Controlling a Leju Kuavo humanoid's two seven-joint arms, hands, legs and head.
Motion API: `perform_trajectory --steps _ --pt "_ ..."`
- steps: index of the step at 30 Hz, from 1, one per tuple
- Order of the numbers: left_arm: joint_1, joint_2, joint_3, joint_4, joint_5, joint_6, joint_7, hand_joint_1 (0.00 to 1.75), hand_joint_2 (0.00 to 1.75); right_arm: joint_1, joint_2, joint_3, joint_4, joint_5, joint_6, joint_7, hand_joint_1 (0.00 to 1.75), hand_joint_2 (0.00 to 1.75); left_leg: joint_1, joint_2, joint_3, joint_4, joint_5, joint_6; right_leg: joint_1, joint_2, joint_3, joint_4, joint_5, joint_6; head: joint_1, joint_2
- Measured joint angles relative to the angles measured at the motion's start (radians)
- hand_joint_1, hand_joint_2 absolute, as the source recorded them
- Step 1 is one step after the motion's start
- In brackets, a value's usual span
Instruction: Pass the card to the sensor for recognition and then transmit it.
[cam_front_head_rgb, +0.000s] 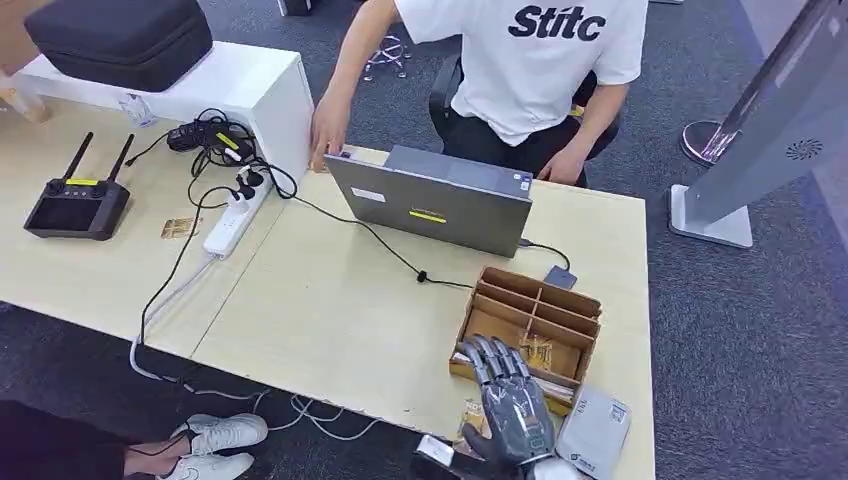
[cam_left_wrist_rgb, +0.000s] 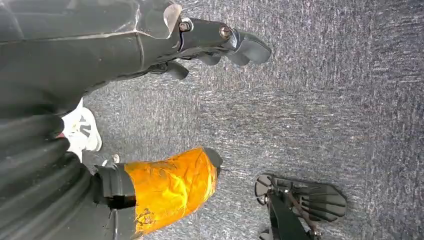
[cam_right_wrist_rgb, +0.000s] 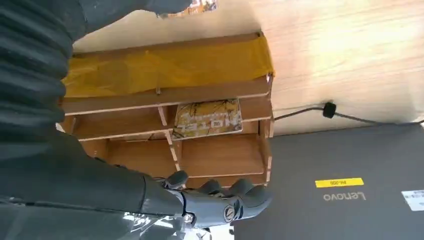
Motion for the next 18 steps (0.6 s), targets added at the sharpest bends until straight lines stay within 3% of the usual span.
perform_trajectory --steps 18 --pt "-0.001 0.0 0.005 0.0 -0.005 0.0 0.0 0.0 1.75 -0.043 0.019 -0.042 0.052 0.04 0.004 0.016 0.0 1.75 0.0 0.0 0.0 0.0 0.0 0.0 0.0 0.0 0.0 0.0 0.0 0.0 0.0 0.0"
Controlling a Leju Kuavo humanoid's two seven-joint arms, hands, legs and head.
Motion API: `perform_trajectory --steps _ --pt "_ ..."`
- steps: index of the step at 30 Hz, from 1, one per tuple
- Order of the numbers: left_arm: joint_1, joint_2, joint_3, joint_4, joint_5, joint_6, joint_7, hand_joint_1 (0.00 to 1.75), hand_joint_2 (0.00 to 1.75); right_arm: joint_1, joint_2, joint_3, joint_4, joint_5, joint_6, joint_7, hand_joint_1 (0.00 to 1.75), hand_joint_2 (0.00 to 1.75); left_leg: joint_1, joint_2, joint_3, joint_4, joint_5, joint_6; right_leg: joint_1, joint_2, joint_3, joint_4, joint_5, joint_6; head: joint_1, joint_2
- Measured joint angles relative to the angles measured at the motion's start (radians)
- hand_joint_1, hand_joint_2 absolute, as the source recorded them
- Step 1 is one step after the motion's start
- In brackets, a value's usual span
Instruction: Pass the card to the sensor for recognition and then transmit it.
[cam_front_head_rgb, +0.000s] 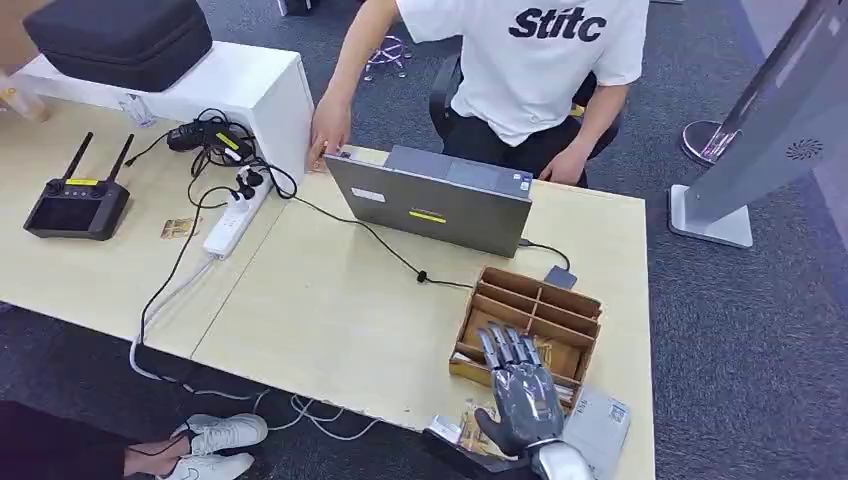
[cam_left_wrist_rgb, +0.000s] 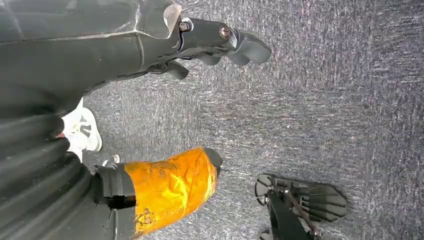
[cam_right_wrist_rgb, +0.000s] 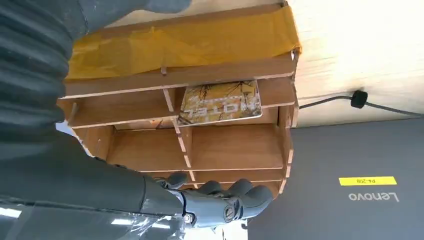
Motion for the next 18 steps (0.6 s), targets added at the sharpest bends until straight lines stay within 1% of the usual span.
perform_trajectory --steps 12,18 --pt "0.0 0.0 0.0 0.0 -0.003 0.0 0.0 0.0 1.75 -0.016 0.004 -0.002 0.035 0.008 0.002 0.008 0.0 1.75 0.0 0.0 0.0 0.0 0.0 0.0 0.0 0.0 0.0 0.0 0.0 0.0 0.0 0.0" --pt "0.0 0.0 0.0 0.0 -0.009 0.0 0.0 0.0 1.75 -0.022 0.018 -0.008 0.045 0.003 0.001 -0.005 0.0 1.75 0.0 0.0 0.0 0.0 0.0 0.0 0.0 0.0 0.0 0.0 0.0 0.0 0.0 0.0"
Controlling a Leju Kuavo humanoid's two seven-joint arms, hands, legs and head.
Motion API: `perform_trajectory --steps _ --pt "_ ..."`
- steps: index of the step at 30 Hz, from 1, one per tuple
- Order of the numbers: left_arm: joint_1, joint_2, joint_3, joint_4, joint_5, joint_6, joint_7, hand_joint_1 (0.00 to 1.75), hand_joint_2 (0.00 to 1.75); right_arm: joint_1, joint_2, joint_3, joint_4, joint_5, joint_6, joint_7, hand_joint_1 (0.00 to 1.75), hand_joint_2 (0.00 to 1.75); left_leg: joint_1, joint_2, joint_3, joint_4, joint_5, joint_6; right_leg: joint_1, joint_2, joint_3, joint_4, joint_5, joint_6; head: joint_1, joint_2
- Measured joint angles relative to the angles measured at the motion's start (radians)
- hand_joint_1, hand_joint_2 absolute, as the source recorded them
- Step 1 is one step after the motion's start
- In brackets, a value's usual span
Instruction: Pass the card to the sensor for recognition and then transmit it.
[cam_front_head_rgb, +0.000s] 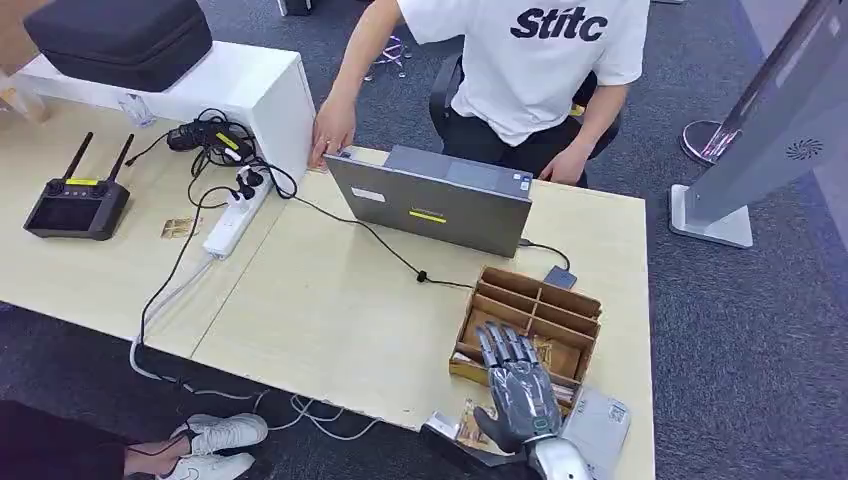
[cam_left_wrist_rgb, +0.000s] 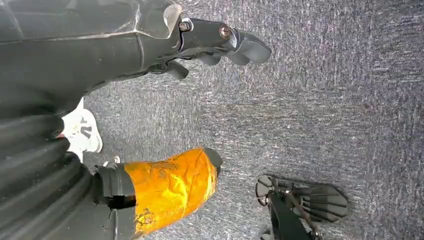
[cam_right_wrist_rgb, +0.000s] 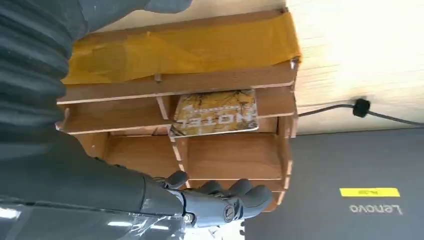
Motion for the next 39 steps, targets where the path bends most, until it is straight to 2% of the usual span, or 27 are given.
perform_trajectory --steps 15,22,23,24,25,30,39 --pt "0.0 0.0 0.0 0.0 -0.003 0.0 0.0 0.0 1.75 -0.009 0.013 0.0 0.0 -0.001 0.003 0.0 0.0 1.75 0.0 0.0 0.0 0.0 0.0 0.0 0.0 0.0 0.0 0.0 0.0 0.0 0.0 0.0" --pt "-0.001 0.0 0.0 0.0 -0.003 0.0 0.0 0.0 1.75 -0.019 0.019 0.0 0.0 0.003 0.017 0.019 0.02 1.75 0.0 0.0 0.0 0.0 0.0 0.0 0.0 0.0 0.0 0.0 0.0 0.0 0.0 0.0" --pt "-0.001 0.0 0.0 0.0 -0.003 0.0 0.0 0.0 1.75 -0.021 0.019 0.0 0.0 0.009 0.023 0.032 0.37 1.75 0.0 0.0 0.0 0.0 0.0 0.0 0.0 0.0 0.0 0.0 0.0 0.0 0.0 0.0" --pt "-0.001 0.0 0.0 0.0 -0.003 0.0 0.0 0.0 1.75 -0.022 0.02 0.0 0.001 0.016 0.026 0.041 1.03 1.75 0.0 0.0 0.0 0.0 0.0 0.0 0.0 0.0 0.0 0.0 0.0 0.0 0.0 0.0" --pt "-0.001 0.0 0.0 0.0 -0.003 0.0 0.0 0.0 1.75 -0.023 0.021 0.0 0.002 0.02 0.029 0.046 1.47 1.75 0.0 0.0 0.0 0.0 0.0 0.0 0.0 0.0 0.0 0.0 0.0 0.0 0.0 0.0" --pt "-0.002 0.0 0.0 0.0 -0.003 0.001 0.0 0.0 1.75 -0.028 0.025 -0.001 0.003 0.044 0.035 0.069 1.64 1.75 0.0 0.0 0.0 0.0 0.0 0.0 0.0 0.0 0.0 0.0 0.0 0.0 0.0 0.0" --pt "-0.003 0.0 0.0 0.0 -0.006 0.005 0.0 0.0 1.75 -0.029 0.026 -0.001 0.003 0.05 0.041 0.073 1.62 1.75 0.0 0.0 0.0 0.0 0.0 0.0 0.0 0.0 0.0 0.0 0.0 0.0 0.0 0.0"
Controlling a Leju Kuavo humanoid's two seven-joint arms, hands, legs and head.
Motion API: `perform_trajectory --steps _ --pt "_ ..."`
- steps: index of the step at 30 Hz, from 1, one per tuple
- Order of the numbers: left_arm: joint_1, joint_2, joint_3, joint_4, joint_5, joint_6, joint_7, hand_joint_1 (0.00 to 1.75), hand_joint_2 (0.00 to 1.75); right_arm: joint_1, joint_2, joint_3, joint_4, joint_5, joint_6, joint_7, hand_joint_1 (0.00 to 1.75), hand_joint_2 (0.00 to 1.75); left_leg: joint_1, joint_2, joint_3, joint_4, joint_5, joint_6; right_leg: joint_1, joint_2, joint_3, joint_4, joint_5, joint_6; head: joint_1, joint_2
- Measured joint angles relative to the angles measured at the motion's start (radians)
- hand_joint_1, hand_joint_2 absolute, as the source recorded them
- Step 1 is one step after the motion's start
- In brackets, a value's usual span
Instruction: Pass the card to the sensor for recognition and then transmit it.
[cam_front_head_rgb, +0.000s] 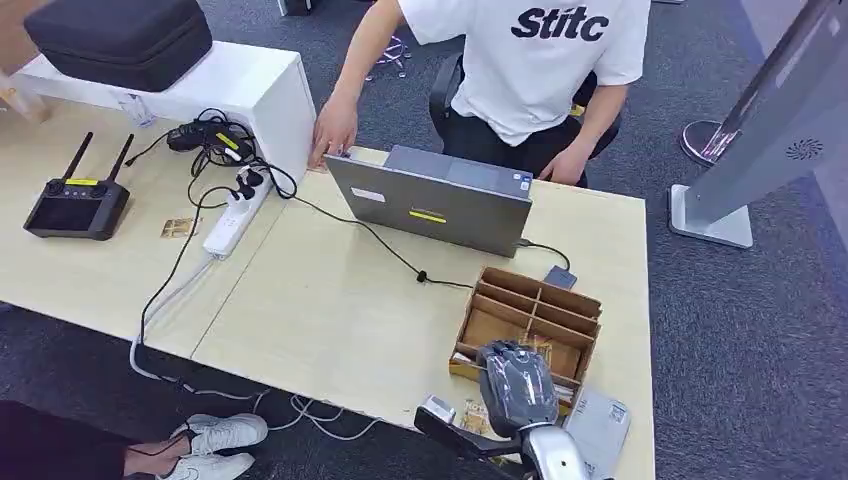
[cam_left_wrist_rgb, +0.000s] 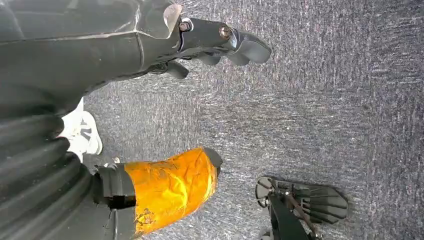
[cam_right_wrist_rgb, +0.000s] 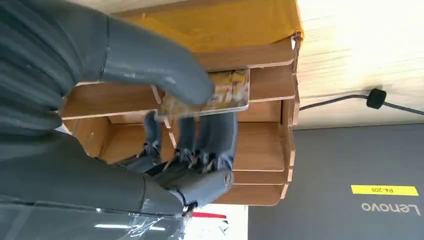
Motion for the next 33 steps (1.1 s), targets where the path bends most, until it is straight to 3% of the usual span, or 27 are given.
perform_trajectory --steps 2,13,24,29,33 --pt "0.0 0.0 0.0 0.0 0.0 0.0 0.0 0.0 1.75 -0.002 0.0 0.0 0.0 0.0 0.0 0.001 1.75 1.75 0.0 0.0 0.0 0.0 0.0 0.0 0.0 0.0 0.0 0.0 0.0 0.0 0.0 0.0" --pt "0.0 0.0 0.0 0.0 -0.005 0.002 -0.004 0.0 1.75 -0.008 0.0 0.0 -0.011 0.008 0.004 0.01 1.75 1.75 0.0 0.0 0.0 0.0 0.0 0.0 0.0 0.0 0.0 0.0 0.0 0.0 0.0 0.0" --pt "0.0 0.0 0.0 0.0 -0.02 0.001 -0.004 0.0 1.75 -0.082 0.0 0.0 -0.14 0.057 -0.029 0.005 1.75 1.75 0.0 0.0 0.0 0.0 0.001 -0.001 0.0 0.0 0.0 0.0 0.0 0.0 0.0 0.0" --pt "0.0 0.0 0.0 0.0 -0.031 -0.002 -0.001 0.0 1.75 -0.125 0.0 0.0 -0.219 -0.053 -0.012 -0.053 1.75 1.75 0.0 0.0 0.0 0.0 0.001 -0.001 0.0 0.0 0.0 0.0 0.001 -0.001 0.0 0.0" --pt "0.0 0.0 0.0 0.0 -0.032 -0.002 0.0 0.0 1.75 -0.134 0.0 0.0 -0.251 -0.069 -0.006 -0.061 1.75 1.75 0.0 0.0 0.0 0.0 0.001 -0.001 0.0 0.0 0.0 0.0 0.001 -0.001 0.0 0.0"
